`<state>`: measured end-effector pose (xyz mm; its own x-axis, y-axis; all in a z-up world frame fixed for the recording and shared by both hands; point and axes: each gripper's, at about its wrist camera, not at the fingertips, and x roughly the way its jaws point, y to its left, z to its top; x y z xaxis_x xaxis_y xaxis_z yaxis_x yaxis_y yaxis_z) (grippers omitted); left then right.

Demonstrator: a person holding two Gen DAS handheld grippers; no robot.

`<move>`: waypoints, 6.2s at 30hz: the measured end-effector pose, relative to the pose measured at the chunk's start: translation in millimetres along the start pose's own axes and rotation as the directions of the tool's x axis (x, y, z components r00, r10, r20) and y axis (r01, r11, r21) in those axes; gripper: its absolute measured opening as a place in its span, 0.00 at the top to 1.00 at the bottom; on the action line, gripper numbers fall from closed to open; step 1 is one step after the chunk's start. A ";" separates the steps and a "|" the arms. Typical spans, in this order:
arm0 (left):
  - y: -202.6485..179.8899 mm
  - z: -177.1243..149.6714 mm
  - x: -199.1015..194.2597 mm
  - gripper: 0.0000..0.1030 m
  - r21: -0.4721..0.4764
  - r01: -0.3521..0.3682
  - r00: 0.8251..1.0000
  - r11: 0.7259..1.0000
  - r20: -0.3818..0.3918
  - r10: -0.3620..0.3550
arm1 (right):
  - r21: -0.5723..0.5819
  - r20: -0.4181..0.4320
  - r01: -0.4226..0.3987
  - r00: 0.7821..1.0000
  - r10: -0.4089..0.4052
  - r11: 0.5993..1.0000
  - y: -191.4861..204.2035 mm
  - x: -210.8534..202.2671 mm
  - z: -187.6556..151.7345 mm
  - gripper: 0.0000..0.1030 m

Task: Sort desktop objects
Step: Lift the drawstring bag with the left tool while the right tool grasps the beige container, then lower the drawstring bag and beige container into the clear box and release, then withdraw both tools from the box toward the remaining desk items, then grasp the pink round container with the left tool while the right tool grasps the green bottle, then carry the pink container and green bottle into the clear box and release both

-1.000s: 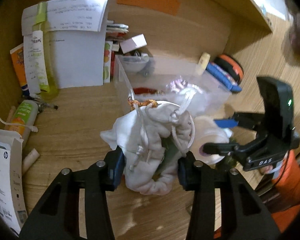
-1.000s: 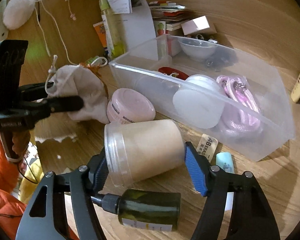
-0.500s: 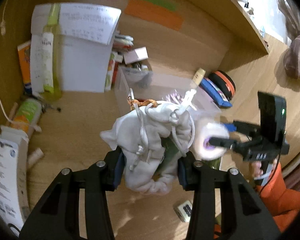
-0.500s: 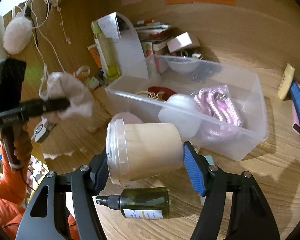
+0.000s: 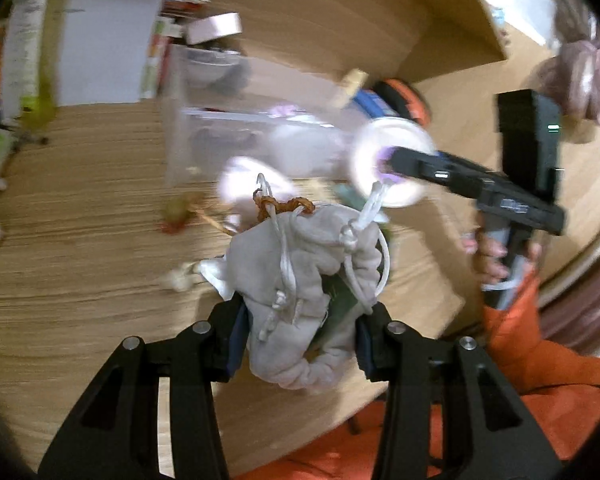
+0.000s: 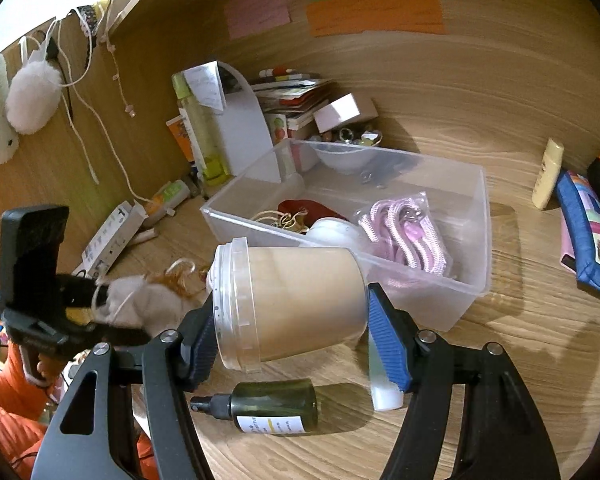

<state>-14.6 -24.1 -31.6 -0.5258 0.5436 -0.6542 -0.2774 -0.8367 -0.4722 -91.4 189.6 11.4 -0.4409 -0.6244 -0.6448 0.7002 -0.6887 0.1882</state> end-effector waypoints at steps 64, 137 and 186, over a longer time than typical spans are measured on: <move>24.7 157.3 64.9 0.39 0.018 -0.435 0.875 0.900 0.247 0.417 | -0.032 0.055 0.225 0.973 -0.223 0.974 -55.7 48.7 29.5 0.35; -20.2 23.0 76.1 0.41 0.283 -0.326 0.944 0.902 0.045 0.328 | -0.045 -0.046 0.092 0.994 -0.094 0.995 16.7 4.7 -78.7 0.24; 19.5 154.6 35.2 0.41 0.095 -0.352 0.915 0.931 0.244 0.321 | -0.110 0.055 0.210 0.977 -0.205 0.971 -27.6 49.7 68.2 0.24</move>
<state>-162.8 -31.6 27.4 -0.7666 0.2128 -0.6058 -0.1496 -0.9767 -0.1539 -170.9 152.4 24.7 -0.6058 -0.4890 -0.6276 0.6491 -0.7599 -0.0344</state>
